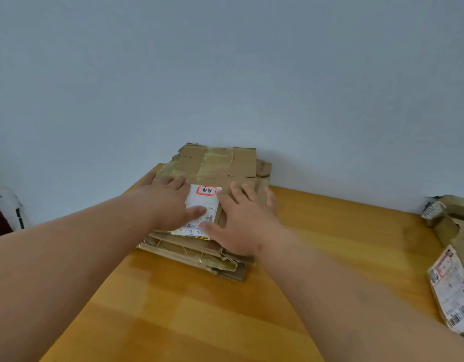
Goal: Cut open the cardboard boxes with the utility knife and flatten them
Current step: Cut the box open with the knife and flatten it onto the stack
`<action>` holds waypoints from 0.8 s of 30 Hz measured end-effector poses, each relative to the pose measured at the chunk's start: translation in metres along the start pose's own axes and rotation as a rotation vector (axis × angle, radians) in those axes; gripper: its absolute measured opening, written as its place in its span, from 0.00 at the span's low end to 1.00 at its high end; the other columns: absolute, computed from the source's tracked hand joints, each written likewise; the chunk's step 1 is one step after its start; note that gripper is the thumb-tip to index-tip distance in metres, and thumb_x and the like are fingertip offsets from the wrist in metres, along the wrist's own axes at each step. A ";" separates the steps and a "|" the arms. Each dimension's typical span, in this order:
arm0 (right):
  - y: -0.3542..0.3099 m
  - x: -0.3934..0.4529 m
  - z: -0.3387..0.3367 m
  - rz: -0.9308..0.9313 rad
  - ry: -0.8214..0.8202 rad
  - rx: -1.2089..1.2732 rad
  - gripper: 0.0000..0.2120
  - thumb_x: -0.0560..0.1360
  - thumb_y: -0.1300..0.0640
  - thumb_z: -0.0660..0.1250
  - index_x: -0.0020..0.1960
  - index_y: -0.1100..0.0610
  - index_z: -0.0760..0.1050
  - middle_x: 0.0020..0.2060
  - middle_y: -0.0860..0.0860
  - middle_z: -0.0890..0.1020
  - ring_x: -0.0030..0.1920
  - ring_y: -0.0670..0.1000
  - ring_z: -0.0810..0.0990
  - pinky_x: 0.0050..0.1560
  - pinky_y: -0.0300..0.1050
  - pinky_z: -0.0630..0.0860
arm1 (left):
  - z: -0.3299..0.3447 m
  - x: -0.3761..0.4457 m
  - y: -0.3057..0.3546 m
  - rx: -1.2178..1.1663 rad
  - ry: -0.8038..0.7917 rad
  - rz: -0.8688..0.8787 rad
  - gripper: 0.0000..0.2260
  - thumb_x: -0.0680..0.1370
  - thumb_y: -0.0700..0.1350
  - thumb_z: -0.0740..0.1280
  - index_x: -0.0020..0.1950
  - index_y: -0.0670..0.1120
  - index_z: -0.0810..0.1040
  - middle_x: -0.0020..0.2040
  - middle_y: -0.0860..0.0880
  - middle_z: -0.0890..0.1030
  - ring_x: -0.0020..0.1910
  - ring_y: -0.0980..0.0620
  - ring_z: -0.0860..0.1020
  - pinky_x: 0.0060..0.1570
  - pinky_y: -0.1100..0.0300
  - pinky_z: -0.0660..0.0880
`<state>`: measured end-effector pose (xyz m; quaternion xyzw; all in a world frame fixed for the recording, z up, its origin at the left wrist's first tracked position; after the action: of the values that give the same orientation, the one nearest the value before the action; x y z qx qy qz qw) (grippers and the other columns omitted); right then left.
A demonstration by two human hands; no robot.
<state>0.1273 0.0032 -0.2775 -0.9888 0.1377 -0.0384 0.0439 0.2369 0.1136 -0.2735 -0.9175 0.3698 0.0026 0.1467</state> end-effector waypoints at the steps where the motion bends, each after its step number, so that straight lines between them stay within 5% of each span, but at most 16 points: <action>1: 0.001 0.001 0.009 -0.011 -0.042 -0.015 0.43 0.71 0.24 0.42 0.80 0.44 0.44 0.80 0.51 0.40 0.78 0.53 0.35 0.68 0.64 0.25 | 0.006 0.002 0.000 -0.038 -0.027 -0.002 0.39 0.75 0.71 0.38 0.80 0.50 0.42 0.80 0.53 0.42 0.78 0.51 0.42 0.73 0.45 0.37; 5: 0.005 0.004 0.027 -0.007 -0.096 -0.043 0.45 0.69 0.22 0.36 0.79 0.44 0.40 0.79 0.51 0.39 0.78 0.53 0.34 0.65 0.62 0.21 | 0.024 0.000 0.007 -0.179 -0.073 -0.006 0.36 0.76 0.69 0.37 0.78 0.51 0.33 0.78 0.54 0.35 0.77 0.54 0.36 0.74 0.44 0.37; 13: 0.004 -0.006 0.033 0.014 -0.105 -0.037 0.44 0.71 0.22 0.35 0.79 0.44 0.36 0.78 0.49 0.35 0.77 0.51 0.32 0.67 0.64 0.22 | 0.021 -0.002 0.012 -0.152 -0.021 -0.020 0.35 0.77 0.67 0.36 0.77 0.49 0.33 0.78 0.52 0.35 0.77 0.52 0.35 0.73 0.43 0.36; 16: 0.002 -0.018 0.011 -0.009 0.053 0.077 0.37 0.77 0.29 0.39 0.80 0.46 0.45 0.80 0.47 0.43 0.79 0.47 0.39 0.70 0.61 0.25 | 0.007 -0.011 0.014 -0.116 0.074 -0.015 0.32 0.79 0.64 0.36 0.79 0.49 0.38 0.80 0.51 0.40 0.77 0.52 0.38 0.72 0.44 0.36; 18: 0.005 -0.035 -0.016 -0.024 0.249 0.168 0.26 0.83 0.41 0.47 0.79 0.49 0.58 0.79 0.47 0.57 0.78 0.46 0.53 0.72 0.55 0.31 | -0.005 -0.021 0.018 -0.111 0.139 -0.009 0.29 0.81 0.61 0.38 0.79 0.49 0.41 0.80 0.51 0.42 0.78 0.52 0.39 0.73 0.45 0.37; 21: 0.014 -0.066 -0.049 -0.023 0.421 0.241 0.22 0.77 0.64 0.56 0.67 0.51 0.75 0.57 0.48 0.82 0.59 0.50 0.78 0.70 0.51 0.49 | -0.025 -0.039 0.030 -0.145 0.216 0.007 0.27 0.82 0.58 0.42 0.79 0.51 0.43 0.80 0.53 0.41 0.78 0.53 0.39 0.74 0.45 0.38; 24: 0.028 -0.095 -0.061 -0.001 0.412 0.237 0.18 0.76 0.69 0.57 0.58 0.54 0.77 0.38 0.51 0.83 0.41 0.53 0.78 0.60 0.48 0.67 | -0.047 -0.060 0.055 -0.157 0.278 0.070 0.26 0.83 0.57 0.45 0.79 0.52 0.44 0.80 0.54 0.42 0.78 0.54 0.39 0.74 0.45 0.38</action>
<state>0.0232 -0.0016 -0.2255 -0.9481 0.1379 -0.2551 0.1305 0.1511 0.1042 -0.2362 -0.9042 0.4169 -0.0904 0.0216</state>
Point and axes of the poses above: each hand's wrist, its own x-axis towards the middle knuckle, its own z-axis out of the palm, y = z × x, the point moved 9 cm from there along x, towards the middle knuckle
